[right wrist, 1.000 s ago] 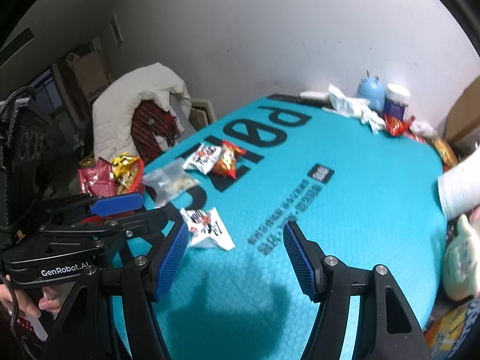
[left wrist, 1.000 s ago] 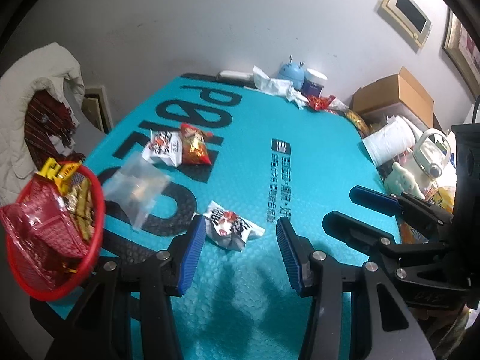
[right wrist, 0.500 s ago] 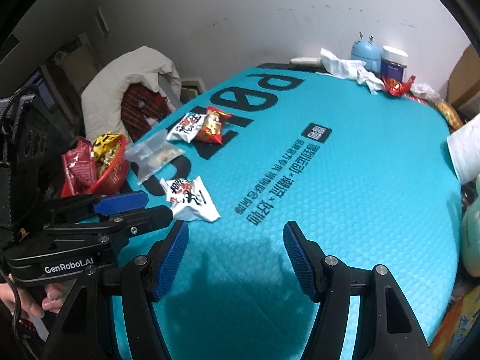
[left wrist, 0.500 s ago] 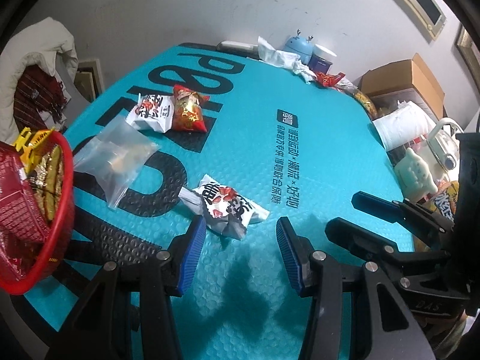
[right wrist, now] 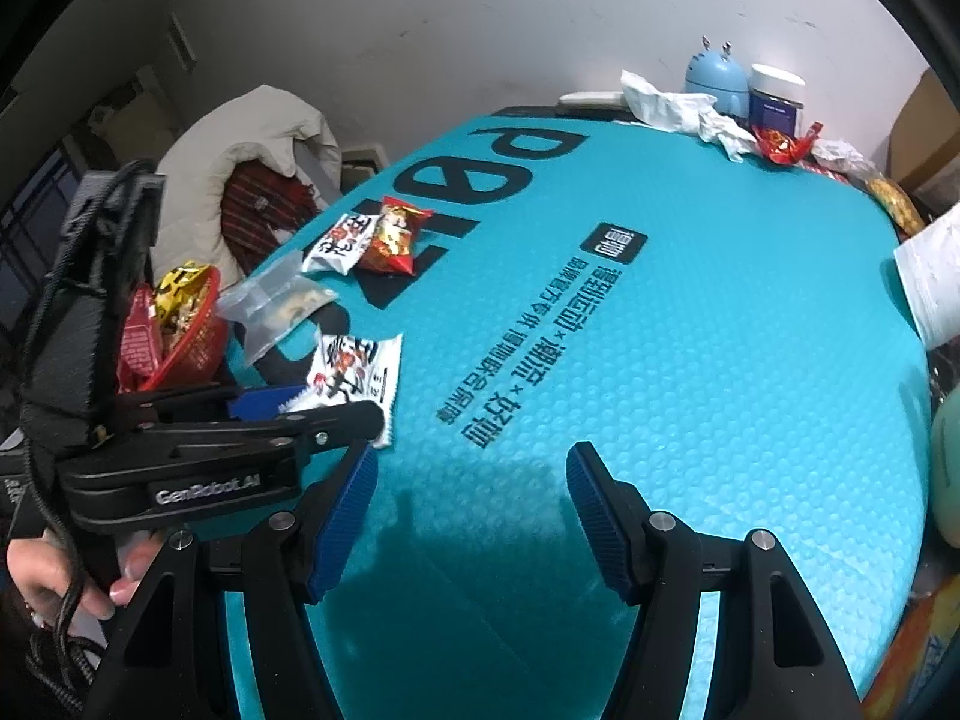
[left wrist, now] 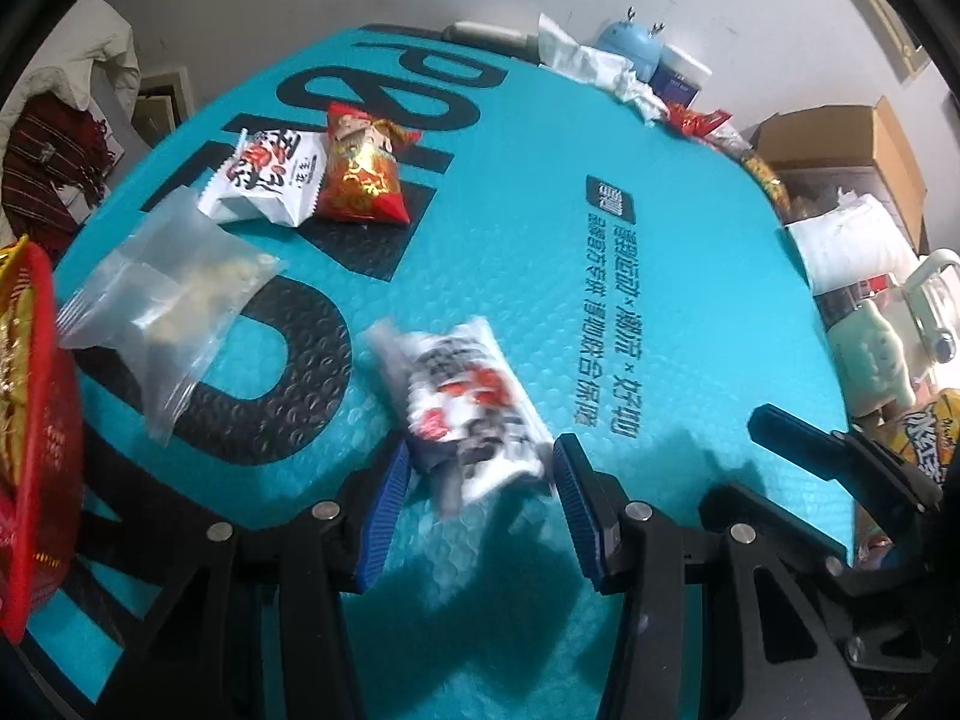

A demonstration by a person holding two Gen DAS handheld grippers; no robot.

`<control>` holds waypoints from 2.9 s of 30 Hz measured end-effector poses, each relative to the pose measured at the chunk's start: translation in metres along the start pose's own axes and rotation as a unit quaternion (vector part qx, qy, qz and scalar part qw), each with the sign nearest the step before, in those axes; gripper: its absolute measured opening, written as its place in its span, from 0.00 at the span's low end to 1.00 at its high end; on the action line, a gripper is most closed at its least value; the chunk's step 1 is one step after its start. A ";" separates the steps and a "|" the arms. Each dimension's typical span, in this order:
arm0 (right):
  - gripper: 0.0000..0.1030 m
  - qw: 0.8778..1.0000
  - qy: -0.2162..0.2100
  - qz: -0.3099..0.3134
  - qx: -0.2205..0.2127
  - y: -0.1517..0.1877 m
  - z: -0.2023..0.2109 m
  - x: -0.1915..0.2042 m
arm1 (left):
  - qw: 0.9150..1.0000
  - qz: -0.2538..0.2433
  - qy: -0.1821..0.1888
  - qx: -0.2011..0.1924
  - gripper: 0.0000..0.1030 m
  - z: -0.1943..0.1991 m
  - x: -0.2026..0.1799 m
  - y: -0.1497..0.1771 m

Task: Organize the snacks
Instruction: 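Grasp the white printed snack packet with the left tool, then lift the white packet with the left tool while the right tool grasps the red-gold cartoon packet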

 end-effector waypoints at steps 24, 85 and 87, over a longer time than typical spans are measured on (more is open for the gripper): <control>0.64 0.999 0.022 -0.018 -0.021 0.010 0.010 -0.004 | 0.998 -0.053 -0.033 -0.025 0.30 -0.005 -0.007 -0.010; 0.30 0.998 -0.042 0.031 0.041 -0.106 -0.149 0.072 | 0.986 0.048 -0.082 -0.137 0.30 0.085 0.119 -0.050; 0.28 0.998 -0.045 0.031 0.039 -0.105 -0.149 0.072 | 0.986 0.049 -0.080 -0.135 0.30 0.084 0.119 -0.050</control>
Point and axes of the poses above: each gripper's, at about its wrist camera, not at the fingertips, and z roughly against the way its jaws point, x to its left, y to its underside, the point moved 5 cm from there along -z, roughly the way its jaws point, and after that the axes turned 11 degrees about -z, right-handed, at the moved point
